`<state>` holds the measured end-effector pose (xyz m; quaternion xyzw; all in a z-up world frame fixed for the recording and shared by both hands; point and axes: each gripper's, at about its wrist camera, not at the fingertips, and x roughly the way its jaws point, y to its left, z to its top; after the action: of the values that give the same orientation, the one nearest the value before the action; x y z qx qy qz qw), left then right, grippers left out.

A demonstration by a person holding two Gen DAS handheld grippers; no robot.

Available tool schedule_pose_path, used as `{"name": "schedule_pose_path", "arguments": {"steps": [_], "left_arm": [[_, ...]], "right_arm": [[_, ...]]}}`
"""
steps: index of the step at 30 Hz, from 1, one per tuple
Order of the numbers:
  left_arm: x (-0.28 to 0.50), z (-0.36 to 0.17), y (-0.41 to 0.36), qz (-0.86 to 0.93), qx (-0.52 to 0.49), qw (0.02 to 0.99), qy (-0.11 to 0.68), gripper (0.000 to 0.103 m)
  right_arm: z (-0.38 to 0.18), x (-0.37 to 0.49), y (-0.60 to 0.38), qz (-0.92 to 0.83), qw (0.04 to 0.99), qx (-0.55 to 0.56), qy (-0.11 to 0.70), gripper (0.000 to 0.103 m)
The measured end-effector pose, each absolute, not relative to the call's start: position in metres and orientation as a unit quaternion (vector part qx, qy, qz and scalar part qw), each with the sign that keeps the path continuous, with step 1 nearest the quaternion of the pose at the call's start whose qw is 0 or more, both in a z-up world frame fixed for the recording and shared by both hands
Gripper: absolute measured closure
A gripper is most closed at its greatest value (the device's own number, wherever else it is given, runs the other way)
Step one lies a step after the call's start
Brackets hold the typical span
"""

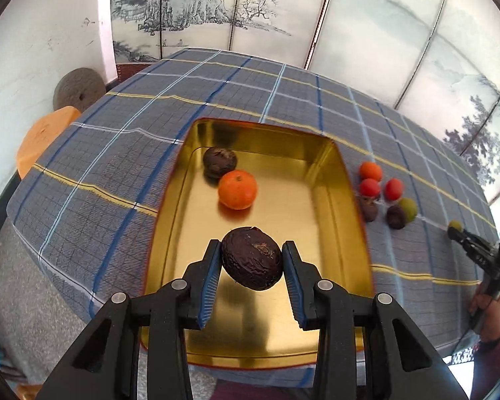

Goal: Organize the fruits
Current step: 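Drop the dark brown fruit into the tray with the left gripper while the right gripper holds a green fruit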

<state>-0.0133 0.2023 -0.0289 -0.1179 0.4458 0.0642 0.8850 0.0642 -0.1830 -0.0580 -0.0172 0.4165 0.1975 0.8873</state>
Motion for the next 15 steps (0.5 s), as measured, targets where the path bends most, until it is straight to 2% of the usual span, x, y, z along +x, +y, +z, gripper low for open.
{"name": "schedule_pose_path", "arguments": {"steps": [4,15], "left_arm": [[-0.006,-0.036,0.2,0.068,-0.079,0.89,0.445,0.065],[0.018,-0.052,0.217,0.075,-0.056,0.883,0.461,0.065]], "right_arm": [[-0.059,0.063,-0.182,0.196,0.887,-0.02,0.418,0.069],[-0.061,0.065,-0.181,0.193,0.885,-0.019,0.423,0.069]]}}
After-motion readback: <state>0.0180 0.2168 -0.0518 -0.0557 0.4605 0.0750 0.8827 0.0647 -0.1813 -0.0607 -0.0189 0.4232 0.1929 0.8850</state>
